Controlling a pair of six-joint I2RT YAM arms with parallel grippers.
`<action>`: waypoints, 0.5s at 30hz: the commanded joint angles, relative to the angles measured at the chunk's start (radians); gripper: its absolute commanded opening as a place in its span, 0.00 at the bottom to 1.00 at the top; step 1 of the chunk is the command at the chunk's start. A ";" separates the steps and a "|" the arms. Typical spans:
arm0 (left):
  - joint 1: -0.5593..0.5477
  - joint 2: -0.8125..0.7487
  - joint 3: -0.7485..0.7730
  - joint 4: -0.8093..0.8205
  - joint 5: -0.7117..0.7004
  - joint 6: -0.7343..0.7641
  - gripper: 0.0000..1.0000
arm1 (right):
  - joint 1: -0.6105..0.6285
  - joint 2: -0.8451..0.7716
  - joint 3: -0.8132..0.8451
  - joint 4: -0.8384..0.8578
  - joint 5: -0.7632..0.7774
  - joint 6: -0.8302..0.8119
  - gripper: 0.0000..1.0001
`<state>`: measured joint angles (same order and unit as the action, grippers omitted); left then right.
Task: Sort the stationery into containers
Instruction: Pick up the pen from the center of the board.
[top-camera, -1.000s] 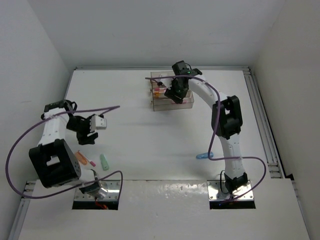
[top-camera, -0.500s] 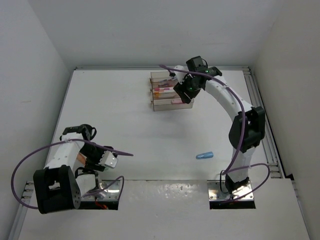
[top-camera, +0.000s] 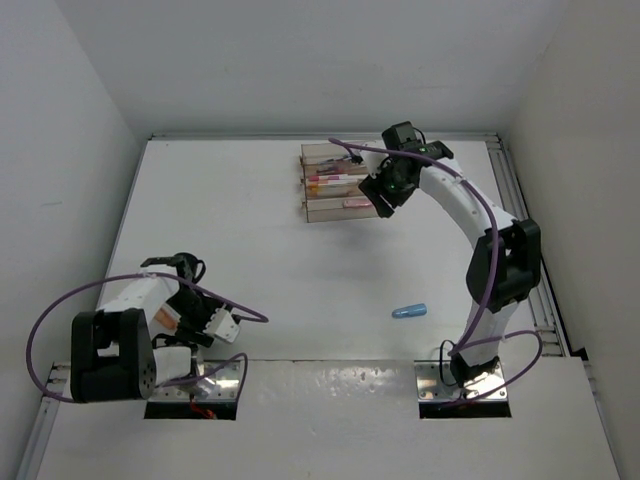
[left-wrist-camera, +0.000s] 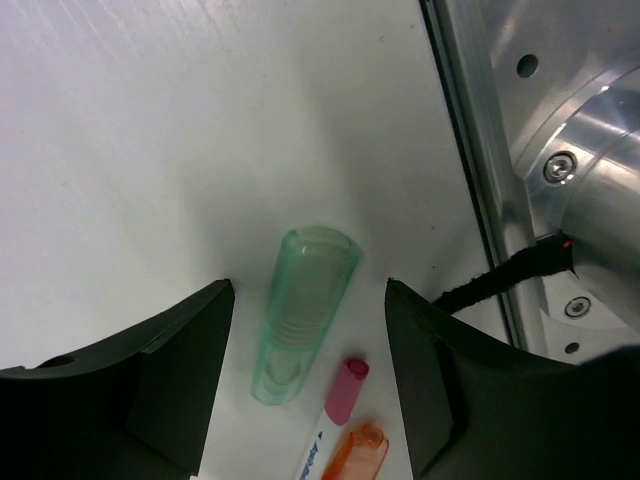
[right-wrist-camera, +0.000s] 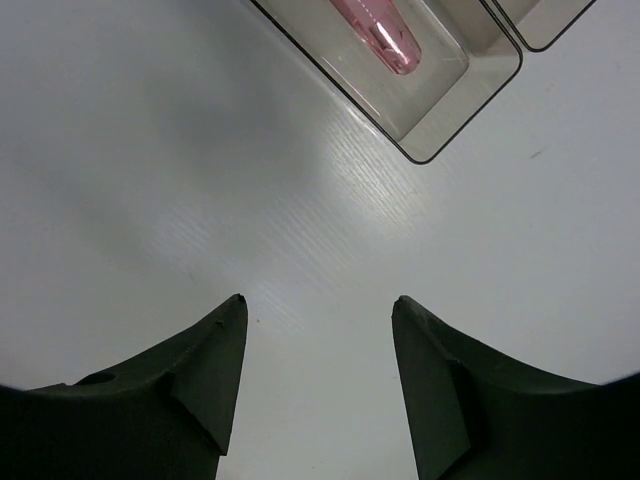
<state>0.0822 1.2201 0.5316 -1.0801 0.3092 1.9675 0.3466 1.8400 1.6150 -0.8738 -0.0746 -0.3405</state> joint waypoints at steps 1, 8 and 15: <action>-0.024 0.009 -0.021 0.065 0.016 0.430 0.68 | -0.003 -0.059 -0.004 0.002 0.024 -0.003 0.59; -0.065 0.064 -0.001 0.124 0.030 0.355 0.43 | -0.008 -0.054 -0.006 0.001 0.032 -0.017 0.57; -0.100 0.169 0.155 0.140 0.111 0.188 0.11 | -0.060 -0.094 -0.052 -0.005 0.013 0.029 0.54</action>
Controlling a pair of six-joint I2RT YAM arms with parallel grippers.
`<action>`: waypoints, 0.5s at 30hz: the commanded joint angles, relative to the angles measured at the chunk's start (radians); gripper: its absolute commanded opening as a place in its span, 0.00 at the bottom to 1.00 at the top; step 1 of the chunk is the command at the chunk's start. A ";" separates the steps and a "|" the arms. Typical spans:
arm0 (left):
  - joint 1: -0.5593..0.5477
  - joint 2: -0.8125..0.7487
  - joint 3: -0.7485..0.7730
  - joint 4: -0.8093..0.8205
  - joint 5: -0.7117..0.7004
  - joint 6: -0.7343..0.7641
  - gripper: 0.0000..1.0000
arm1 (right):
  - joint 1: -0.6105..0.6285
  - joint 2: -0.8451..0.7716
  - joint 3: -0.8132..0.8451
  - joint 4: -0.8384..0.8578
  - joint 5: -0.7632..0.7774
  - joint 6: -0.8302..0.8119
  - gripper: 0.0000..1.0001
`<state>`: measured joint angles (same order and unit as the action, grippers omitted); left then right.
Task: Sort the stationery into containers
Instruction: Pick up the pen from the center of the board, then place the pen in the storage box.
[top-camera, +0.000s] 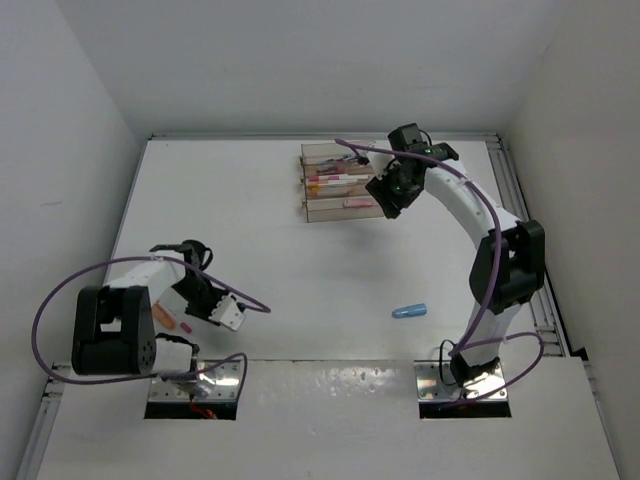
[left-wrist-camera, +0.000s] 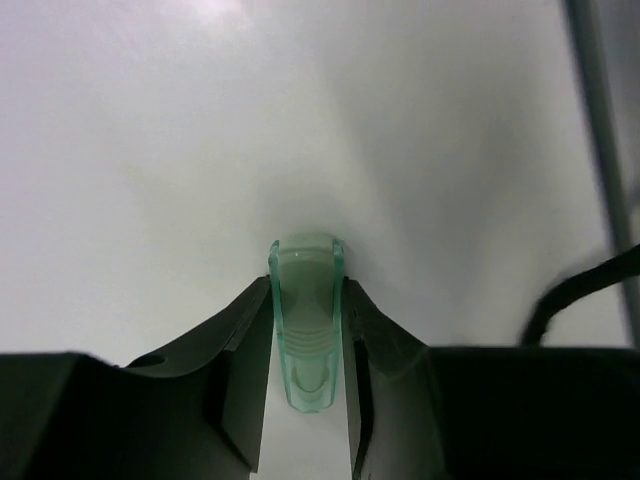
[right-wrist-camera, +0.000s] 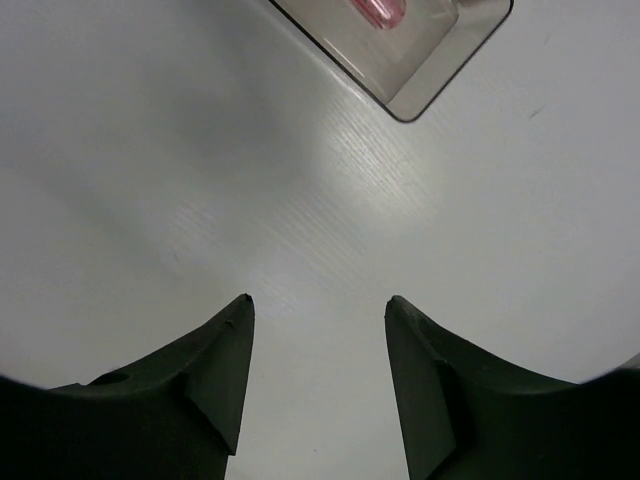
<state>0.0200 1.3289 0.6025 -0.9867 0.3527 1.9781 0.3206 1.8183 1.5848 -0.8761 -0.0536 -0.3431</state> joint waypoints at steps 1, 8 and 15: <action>-0.060 0.085 0.177 0.052 0.096 0.132 0.09 | -0.046 -0.083 -0.032 -0.006 -0.024 0.038 0.54; -0.182 0.462 0.908 0.045 0.391 -0.522 0.09 | -0.198 -0.211 -0.230 -0.084 -0.189 -0.005 0.53; -0.317 0.667 1.307 0.301 0.419 -1.082 0.09 | -0.238 -0.381 -0.457 -0.092 -0.250 -0.158 0.53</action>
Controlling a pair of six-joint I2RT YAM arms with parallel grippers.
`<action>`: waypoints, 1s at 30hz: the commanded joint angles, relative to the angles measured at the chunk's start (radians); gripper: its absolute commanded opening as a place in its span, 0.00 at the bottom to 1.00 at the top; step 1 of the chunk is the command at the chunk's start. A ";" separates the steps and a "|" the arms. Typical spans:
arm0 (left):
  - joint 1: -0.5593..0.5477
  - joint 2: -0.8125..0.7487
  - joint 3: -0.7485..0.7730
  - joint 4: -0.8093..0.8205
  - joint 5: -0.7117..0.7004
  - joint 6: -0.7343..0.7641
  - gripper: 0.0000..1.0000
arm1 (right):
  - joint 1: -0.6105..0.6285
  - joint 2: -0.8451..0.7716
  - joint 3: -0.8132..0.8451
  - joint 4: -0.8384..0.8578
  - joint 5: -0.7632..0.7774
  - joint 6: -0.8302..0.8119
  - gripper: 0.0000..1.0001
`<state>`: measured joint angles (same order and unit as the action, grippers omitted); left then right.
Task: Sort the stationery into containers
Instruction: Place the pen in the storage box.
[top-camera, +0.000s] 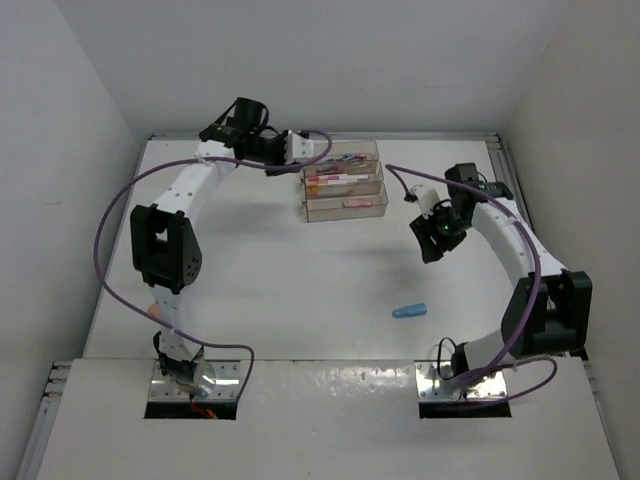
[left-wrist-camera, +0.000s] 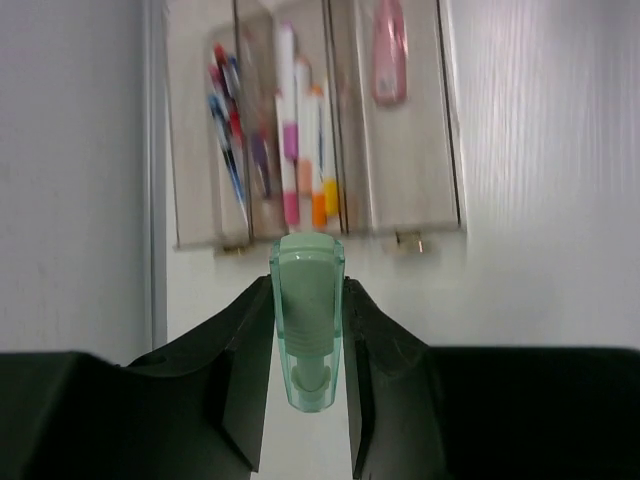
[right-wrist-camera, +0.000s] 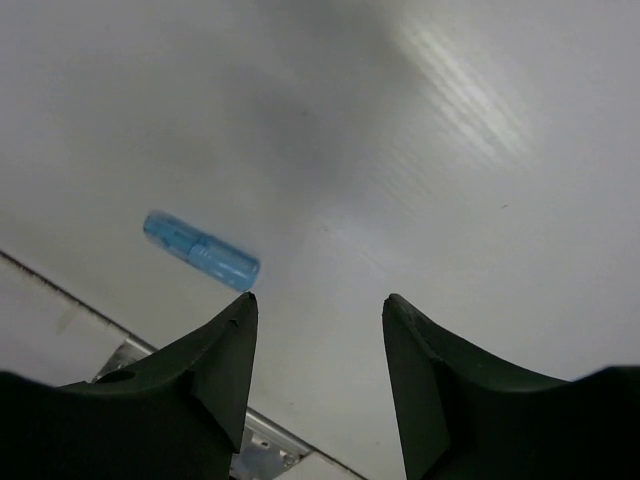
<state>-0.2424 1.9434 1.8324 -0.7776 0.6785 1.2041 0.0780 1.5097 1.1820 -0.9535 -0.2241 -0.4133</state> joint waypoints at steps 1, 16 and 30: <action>-0.078 0.072 0.112 0.119 0.093 -0.374 0.09 | 0.006 -0.088 -0.074 -0.011 -0.086 -0.094 0.53; -0.138 0.252 0.068 0.433 0.139 -0.623 0.13 | 0.085 -0.135 -0.186 -0.016 -0.057 -0.192 0.55; -0.161 0.246 0.197 0.422 0.066 -0.806 0.66 | 0.216 -0.029 -0.199 -0.007 -0.034 -0.266 0.60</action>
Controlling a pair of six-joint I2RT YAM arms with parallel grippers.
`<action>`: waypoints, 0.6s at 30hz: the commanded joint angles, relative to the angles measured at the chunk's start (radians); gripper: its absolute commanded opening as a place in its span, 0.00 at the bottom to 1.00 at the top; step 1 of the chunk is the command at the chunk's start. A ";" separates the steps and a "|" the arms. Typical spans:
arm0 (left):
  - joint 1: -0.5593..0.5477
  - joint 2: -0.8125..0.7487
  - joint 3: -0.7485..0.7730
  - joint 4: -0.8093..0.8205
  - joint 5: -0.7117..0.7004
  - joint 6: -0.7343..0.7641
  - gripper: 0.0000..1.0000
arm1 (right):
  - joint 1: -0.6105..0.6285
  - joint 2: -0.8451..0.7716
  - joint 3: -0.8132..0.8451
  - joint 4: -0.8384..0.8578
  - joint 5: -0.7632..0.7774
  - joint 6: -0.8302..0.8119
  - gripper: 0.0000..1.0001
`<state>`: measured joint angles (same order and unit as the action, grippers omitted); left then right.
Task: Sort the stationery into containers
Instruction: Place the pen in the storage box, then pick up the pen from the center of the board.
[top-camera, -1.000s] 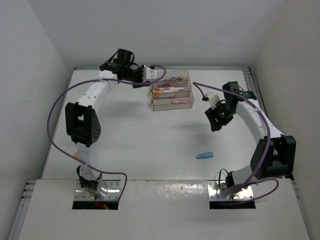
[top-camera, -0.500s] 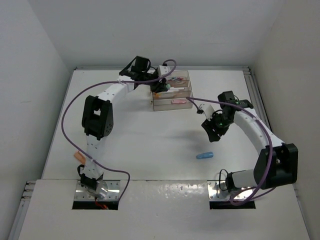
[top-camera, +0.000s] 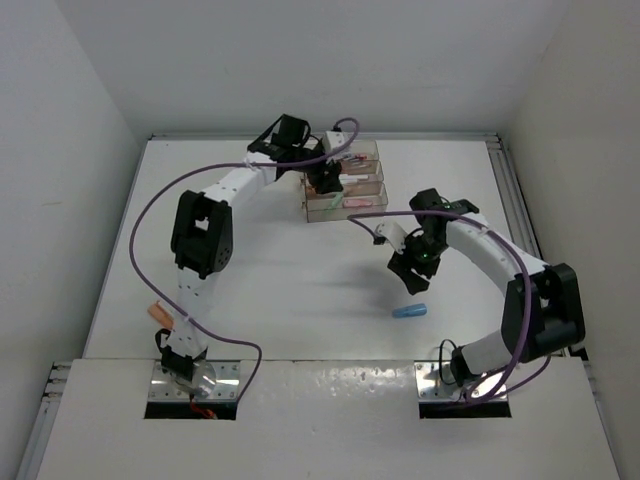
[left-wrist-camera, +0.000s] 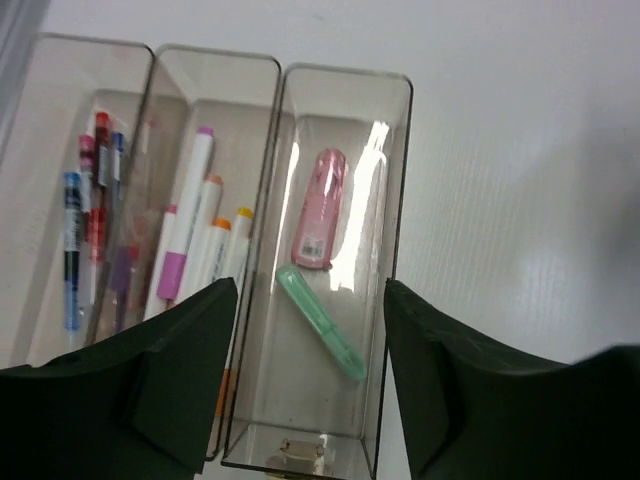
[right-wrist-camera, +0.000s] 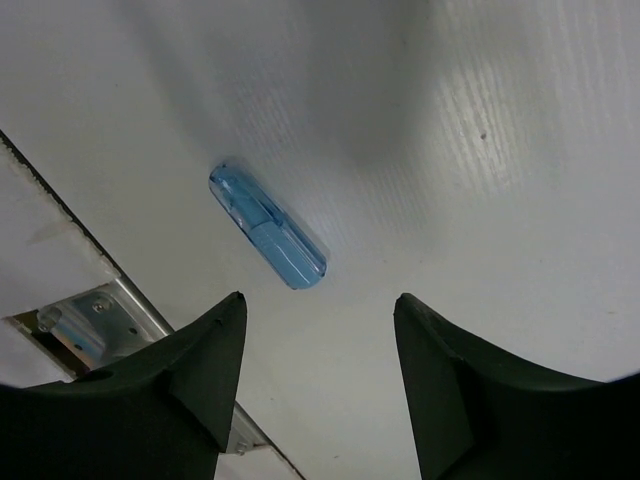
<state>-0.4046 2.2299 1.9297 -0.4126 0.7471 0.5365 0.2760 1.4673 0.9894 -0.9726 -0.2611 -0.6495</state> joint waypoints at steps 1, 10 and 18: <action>0.012 -0.052 0.107 0.079 -0.003 -0.185 0.68 | 0.026 0.016 -0.011 0.015 0.000 -0.035 0.60; 0.167 -0.298 0.034 0.112 0.058 -0.409 0.76 | 0.135 0.021 -0.109 0.052 0.013 -0.151 0.62; 0.268 -0.490 -0.162 0.000 -0.018 -0.279 0.76 | 0.206 0.034 -0.217 0.187 0.077 -0.131 0.64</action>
<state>-0.1532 1.7912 1.8141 -0.3595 0.7448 0.2325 0.4629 1.4910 0.8162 -0.8806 -0.2192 -0.7807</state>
